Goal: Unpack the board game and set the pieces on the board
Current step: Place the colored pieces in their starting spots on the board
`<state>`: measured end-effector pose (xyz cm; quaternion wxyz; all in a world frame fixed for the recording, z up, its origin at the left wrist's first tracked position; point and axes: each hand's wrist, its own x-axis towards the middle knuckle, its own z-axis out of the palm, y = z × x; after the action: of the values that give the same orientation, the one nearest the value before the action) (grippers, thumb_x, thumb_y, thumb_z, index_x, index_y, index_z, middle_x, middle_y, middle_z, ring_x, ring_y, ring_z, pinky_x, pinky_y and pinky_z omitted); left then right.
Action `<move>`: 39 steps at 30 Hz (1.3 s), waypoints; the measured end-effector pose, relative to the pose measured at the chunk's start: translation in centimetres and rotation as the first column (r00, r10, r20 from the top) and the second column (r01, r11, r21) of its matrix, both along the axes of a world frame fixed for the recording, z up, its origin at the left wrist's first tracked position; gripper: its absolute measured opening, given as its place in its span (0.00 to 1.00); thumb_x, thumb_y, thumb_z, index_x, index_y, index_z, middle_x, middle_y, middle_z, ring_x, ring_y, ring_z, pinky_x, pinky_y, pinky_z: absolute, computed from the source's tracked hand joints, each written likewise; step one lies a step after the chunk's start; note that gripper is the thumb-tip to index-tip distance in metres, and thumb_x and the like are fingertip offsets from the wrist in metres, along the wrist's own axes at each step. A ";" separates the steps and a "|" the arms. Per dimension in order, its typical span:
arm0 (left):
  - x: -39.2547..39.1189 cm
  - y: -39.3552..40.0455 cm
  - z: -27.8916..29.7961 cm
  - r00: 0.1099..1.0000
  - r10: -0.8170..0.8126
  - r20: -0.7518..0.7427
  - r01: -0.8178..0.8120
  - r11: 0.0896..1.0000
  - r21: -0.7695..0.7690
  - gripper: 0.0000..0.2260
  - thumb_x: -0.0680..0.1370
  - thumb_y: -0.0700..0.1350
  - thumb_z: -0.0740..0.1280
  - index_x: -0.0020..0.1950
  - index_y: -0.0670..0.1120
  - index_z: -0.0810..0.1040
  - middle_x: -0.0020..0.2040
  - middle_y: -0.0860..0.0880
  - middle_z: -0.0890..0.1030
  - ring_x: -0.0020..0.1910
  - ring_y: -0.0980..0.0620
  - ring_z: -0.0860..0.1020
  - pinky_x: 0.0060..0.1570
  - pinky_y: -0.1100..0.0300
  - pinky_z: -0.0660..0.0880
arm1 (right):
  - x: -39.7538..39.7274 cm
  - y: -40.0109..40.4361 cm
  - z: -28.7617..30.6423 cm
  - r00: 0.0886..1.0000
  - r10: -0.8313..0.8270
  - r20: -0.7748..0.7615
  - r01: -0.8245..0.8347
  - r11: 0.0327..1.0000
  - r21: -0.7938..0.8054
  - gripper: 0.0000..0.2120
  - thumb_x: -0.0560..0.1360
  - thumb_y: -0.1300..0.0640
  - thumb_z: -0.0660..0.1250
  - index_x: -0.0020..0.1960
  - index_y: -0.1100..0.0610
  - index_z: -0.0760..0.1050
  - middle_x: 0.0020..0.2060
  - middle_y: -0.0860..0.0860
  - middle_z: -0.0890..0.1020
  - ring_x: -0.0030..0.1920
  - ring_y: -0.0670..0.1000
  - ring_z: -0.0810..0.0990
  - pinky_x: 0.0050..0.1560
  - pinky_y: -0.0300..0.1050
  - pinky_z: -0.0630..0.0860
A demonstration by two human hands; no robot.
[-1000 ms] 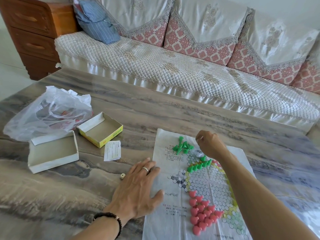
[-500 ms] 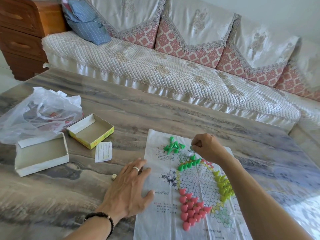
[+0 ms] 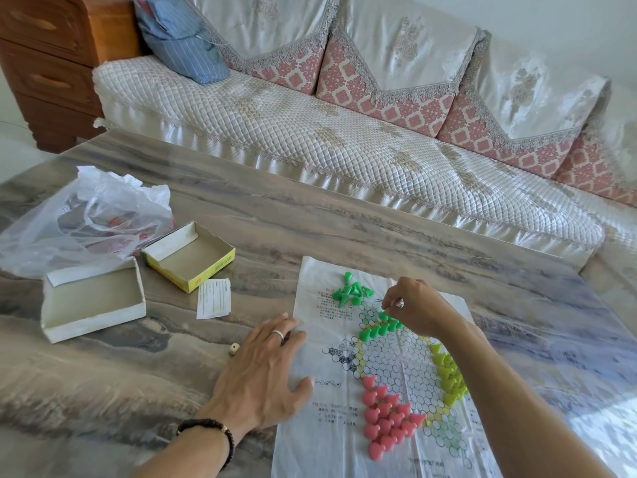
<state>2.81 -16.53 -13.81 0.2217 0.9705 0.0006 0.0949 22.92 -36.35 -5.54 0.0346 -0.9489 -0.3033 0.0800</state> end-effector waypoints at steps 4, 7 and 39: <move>0.1 0.0 0.0 1.000 -0.001 0.006 0.001 1.000 -0.011 0.31 0.73 0.62 0.57 0.73 0.50 0.62 0.77 0.51 0.57 0.77 0.54 0.49 0.71 0.61 0.42 | -0.3 0.2 -0.1 1.000 -0.005 0.008 0.005 1.000 -0.002 0.06 0.74 0.60 0.69 0.48 0.53 0.83 0.46 0.47 0.83 0.45 0.44 0.79 0.49 0.40 0.77; 0.1 0.0 0.0 1.000 0.002 0.011 -0.002 1.000 -0.016 0.31 0.73 0.62 0.56 0.73 0.50 0.62 0.77 0.51 0.57 0.77 0.55 0.49 0.72 0.61 0.44 | -0.5 0.2 -0.3 1.000 -0.004 0.011 0.004 1.000 -0.007 0.07 0.74 0.60 0.69 0.49 0.54 0.83 0.45 0.46 0.83 0.43 0.43 0.78 0.46 0.37 0.75; 0.1 0.0 0.1 1.000 0.005 -0.029 -0.004 0.999 0.032 0.31 0.74 0.61 0.57 0.74 0.49 0.59 0.76 0.52 0.57 0.77 0.55 0.47 0.75 0.59 0.45 | 1.2 2.0 -1.0 0.984 -0.174 0.028 0.157 0.937 0.312 0.07 0.74 0.64 0.65 0.47 0.56 0.81 0.43 0.50 0.83 0.41 0.49 0.80 0.43 0.44 0.77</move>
<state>2.87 -16.52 -13.72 0.2059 0.9752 0.0046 0.0814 24.11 -34.30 -6.50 0.1806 -0.9558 -0.2321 0.0025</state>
